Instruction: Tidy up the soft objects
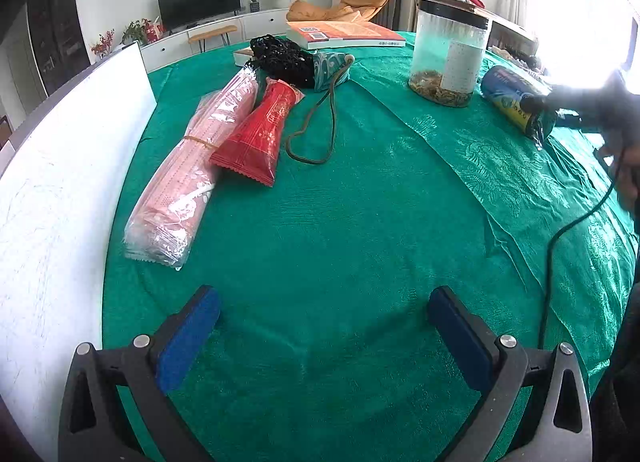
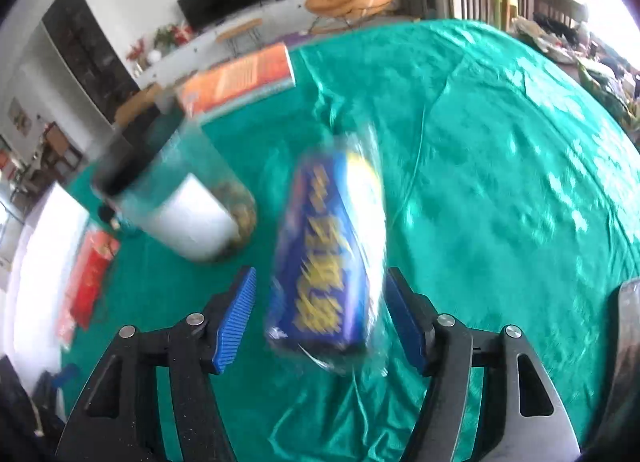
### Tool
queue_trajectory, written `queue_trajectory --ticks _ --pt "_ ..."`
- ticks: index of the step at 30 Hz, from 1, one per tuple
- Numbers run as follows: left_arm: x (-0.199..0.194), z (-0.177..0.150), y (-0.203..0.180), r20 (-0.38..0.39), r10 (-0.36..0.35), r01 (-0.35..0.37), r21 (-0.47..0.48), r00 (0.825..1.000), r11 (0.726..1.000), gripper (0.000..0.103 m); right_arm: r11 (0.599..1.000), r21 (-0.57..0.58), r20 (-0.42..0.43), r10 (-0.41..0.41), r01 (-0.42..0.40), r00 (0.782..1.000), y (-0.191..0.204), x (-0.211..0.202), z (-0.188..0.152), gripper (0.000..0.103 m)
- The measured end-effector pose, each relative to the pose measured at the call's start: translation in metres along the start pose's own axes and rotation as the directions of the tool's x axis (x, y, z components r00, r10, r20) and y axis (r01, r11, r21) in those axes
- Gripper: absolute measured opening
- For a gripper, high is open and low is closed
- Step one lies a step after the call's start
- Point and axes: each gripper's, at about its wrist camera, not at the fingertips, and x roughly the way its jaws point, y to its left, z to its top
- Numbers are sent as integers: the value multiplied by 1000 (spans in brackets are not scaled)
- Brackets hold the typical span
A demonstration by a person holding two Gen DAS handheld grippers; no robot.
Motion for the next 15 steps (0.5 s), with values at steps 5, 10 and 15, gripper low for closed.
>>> queue_trajectory --ticks 5,10,15 --pt "0 0 0 0 1 -1 0 1000 1000 103 995 -42 92 -84 89 992 20 -8 -40 72" --pt "0 0 0 0 1 -1 -1 1000 1000 103 975 -13 87 -219 221 972 38 23 -70 72" --pt "0 0 0 0 3 -3 -2 1000 1000 103 963 -39 78 -263 266 962 46 40 -76 80"
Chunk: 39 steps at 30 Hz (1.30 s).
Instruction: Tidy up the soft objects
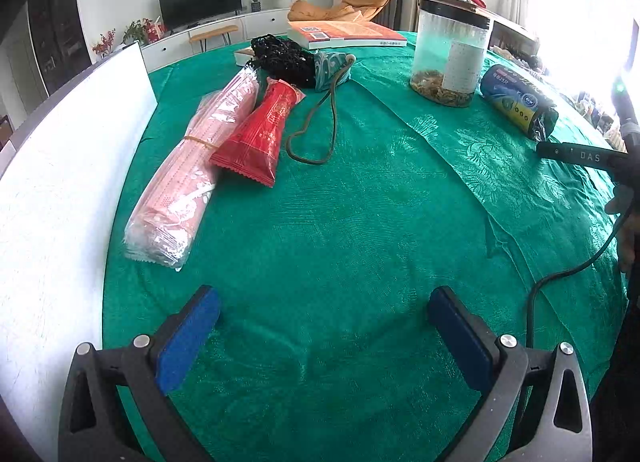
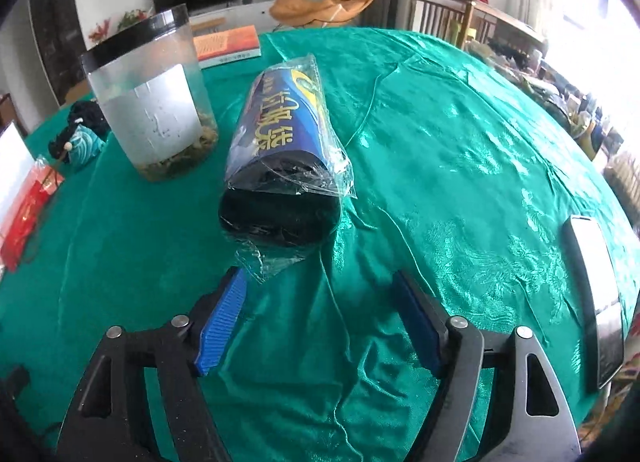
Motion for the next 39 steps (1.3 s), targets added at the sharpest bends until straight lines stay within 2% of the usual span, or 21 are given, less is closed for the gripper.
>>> queue_trajectory --ticks 8,36,39 --pt "0 0 0 0 0 0 0 1000 1000 103 1000 11 6 8 -8 1000 1 2 -7 84" --pt "0 0 0 -1 1 -1 0 1000 1000 103 1000 9 5 10 -10 1000 8 8 -9 87" --pt "0 3 0 -26 9 -9 -8 1000 1000 103 1000 8 5 11 -11 1000 8 8 -9 87"
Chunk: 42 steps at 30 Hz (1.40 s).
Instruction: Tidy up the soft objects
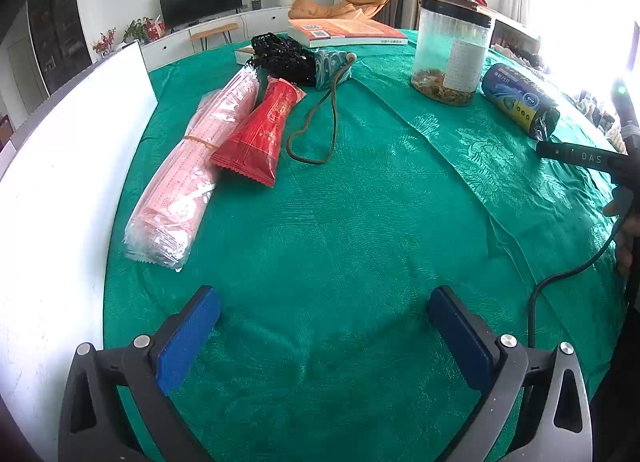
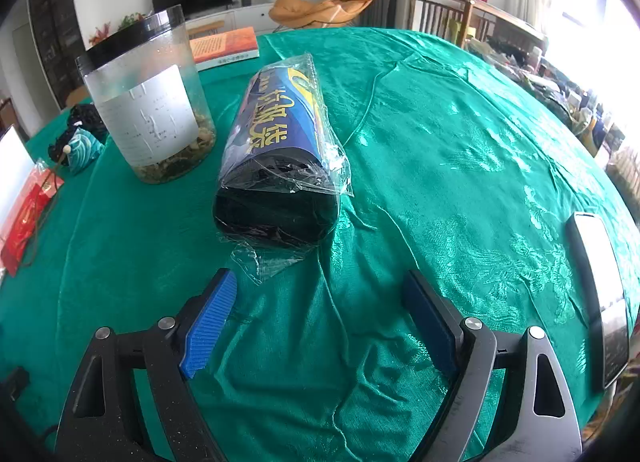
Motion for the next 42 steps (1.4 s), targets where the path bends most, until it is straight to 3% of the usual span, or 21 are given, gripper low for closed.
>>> queue_trajectory --ticks 2,6,9,12,13,16,18,19,21,22,23,27,30,32,34,36,37,38,39,42 --pt "-3 10 -1 -28 6 -7 -33 1000 999 102 1000 0 0 0 0 1000 0 0 0 87" --pt "-27 45 -9 75 -52 57 -68 996 996 102 1000 -1 0 1 -1 1000 1 1 0 87" --pt "-27 86 -26 118 -11 16 -34 993 999 102 1000 -1 0 2 -2 1000 1 1 0 87" --pt "-5 131 -37 126 7 -7 4 992 1000 99 1000 -1 0 1 -1 1000 2 1 0 87" --pt "9 147 -38 116 28 -30 10 993 1000 93 1000 -1 0 1 -1 1000 2 1 0 87" --pt "49 183 -35 53 67 -67 -9 996 998 77 1000 -2 0 2 -2 1000 2 1 0 87" --pt "72 195 -31 12 78 -77 -38 997 996 76 1000 -2 0 2 -2 1000 3 1 0 87" --pt "87 199 -28 -19 86 -87 -53 996 995 74 1000 -2 0 2 -2 1000 3 2 0 87" --pt "107 202 -23 -58 101 -104 -67 993 992 60 1000 -3 -1 3 -3 1000 3 2 0 88" --pt "116 203 -20 -73 95 -100 -70 993 993 36 1000 -3 -1 6 -6 1000 3 6 0 88" --pt "118 203 -19 -69 87 -91 -69 994 993 33 1000 -3 -1 7 -7 1000 3 6 0 88" --pt "91 200 -8 29 12 -9 -99 1000 995 33 998 31 4 58 -58 998 -2 2 3 86" --pt "65 200 -2 72 -51 59 -124 996 991 33 973 138 134 166 -184 977 -21 -23 10 86" --pt "53 200 0 83 -80 91 -133 993 987 33 967 152 164 177 -203 970 -23 -28 27 87" --pt "42 201 4 90 -120 134 -160 989 978 33 967 118 93 215 -226 972 -12 -11 54 87" --pt "29 203 7 105 -153 170 -181 983 969 33 972 61 -44 228 -225 973 6 20 73 86" --pt "20 202 9 118 -168 188 -188 979 964 33 976 22 -103 219 -217 970 14 34 79 84" --pt "12 201 10 131 -180 203 -191 975 960 33 978 -6 -132 208 -210 969 19 45 82 71" --pt "2 199 12 145 -189 215 -191 971 958 33 977 -12 -133 209 -212 969 18 50 85 52" --pt "-30 190 22 198 -219 258 -199 956 945 33 971 62 -111 237 -232 965 8 46 95 51"
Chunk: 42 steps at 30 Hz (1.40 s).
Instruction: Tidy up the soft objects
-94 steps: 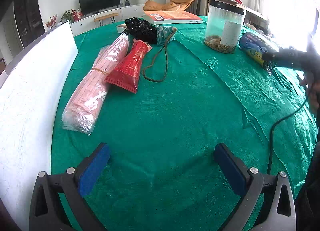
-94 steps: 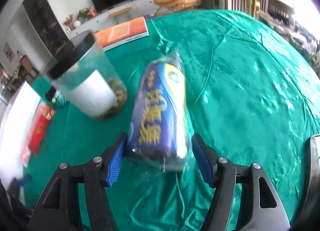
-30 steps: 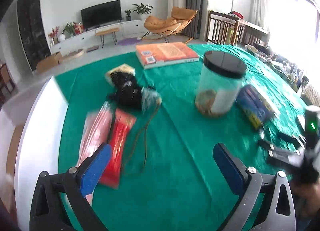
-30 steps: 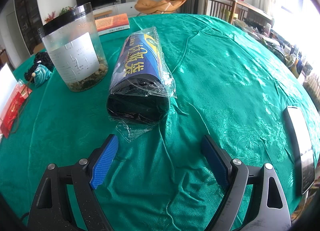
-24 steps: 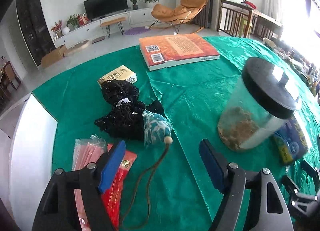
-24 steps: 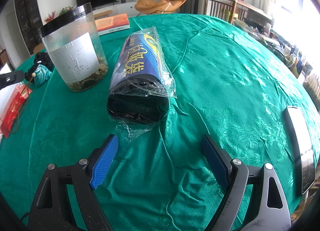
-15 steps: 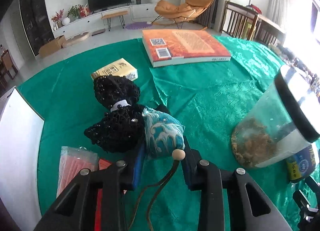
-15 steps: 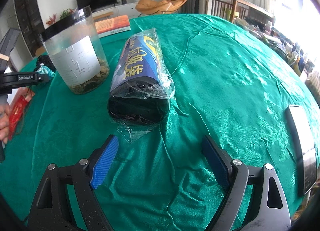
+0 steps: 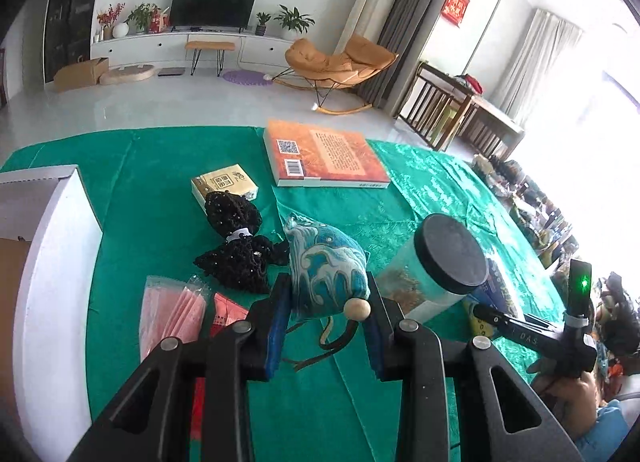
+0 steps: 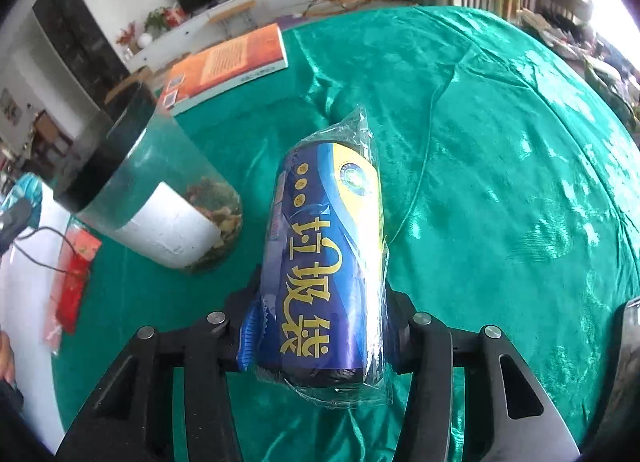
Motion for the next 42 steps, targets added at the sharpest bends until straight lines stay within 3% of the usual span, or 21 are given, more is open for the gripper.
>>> queue_trajectory --ticks 4,8,12,15,17,18,19,21,22,23,24,27,29,32,34,35,36,38,40,42 --pt "-62 -1 12 92 -35 37 -22 995 999 33 998 -52 178 -30 40 984 23 -59 14 50" --pt "-133 -10 40 177 -18 29 -56 984 998 33 986 -166 267 27 18 963 75 -123 21 50" --pt "-200 -31 87 220 83 -60 -110 972 992 33 947 -294 251 204 -127 946 153 -168 5 51" --pt "-242 -54 131 217 224 -193 -153 950 969 33 877 -391 172 367 -278 914 229 -184 -22 51" --pt "-263 -72 159 202 318 -284 -179 927 942 33 811 -437 88 469 -389 879 279 -186 -44 51" --pt "-270 -81 170 193 370 -336 -186 909 923 34 776 -450 41 512 -441 858 302 -184 -54 51" --pt "-276 -90 181 183 439 -406 -193 880 894 35 735 -460 -15 555 -499 832 328 -181 -65 51" --pt "-282 -107 201 149 563 -530 -211 813 821 58 659 -455 -124 619 -599 775 373 -173 -85 56" --pt "-282 -114 210 131 597 -563 -226 791 795 89 619 -442 -180 648 -649 740 394 -166 -94 63" --pt "-281 -122 216 126 617 -578 -246 777 778 103 578 -430 -233 671 -693 704 409 -160 -102 74" --pt "-284 -127 220 137 627 -580 -270 767 768 103 552 -427 -271 677 -716 684 421 -155 -108 74" --pt "-278 -133 219 153 628 -568 -304 763 765 103 561 -493 -237 649 -665 723 421 -149 -115 74" --pt "-267 -130 210 169 606 -542 -310 777 781 103 605 -515 -183 615 -607 767 402 -141 -118 74" --pt "-250 -122 180 209 522 -462 -275 827 843 103 719 -535 -51 496 -443 867 357 -119 -117 75" --pt "-233 -115 150 231 450 -405 -218 863 888 103 810 -532 66 331 -247 941 317 -93 -121 75" --pt "-223 -114 131 236 413 -377 -184 880 908 103 845 -511 108 247 -159 963 298 -76 -122 75" --pt "-211 -115 111 236 371 -345 -147 898 927 103 879 -472 136 155 -73 979 272 -55 -126 75" --pt "-187 -117 74 217 279 -269 -75 936 960 103 924 -382 114 38 8 993 226 -26 -127 74" --pt "-155 -124 40 166 193 -195 -2 967 981 103 956 -292 80 -16 39 997 187 -6 -134 74" --pt "-123 -132 14 92 151 -156 48 984 987 103 963 -258 98 -56 79 994 163 -1 -142 74"
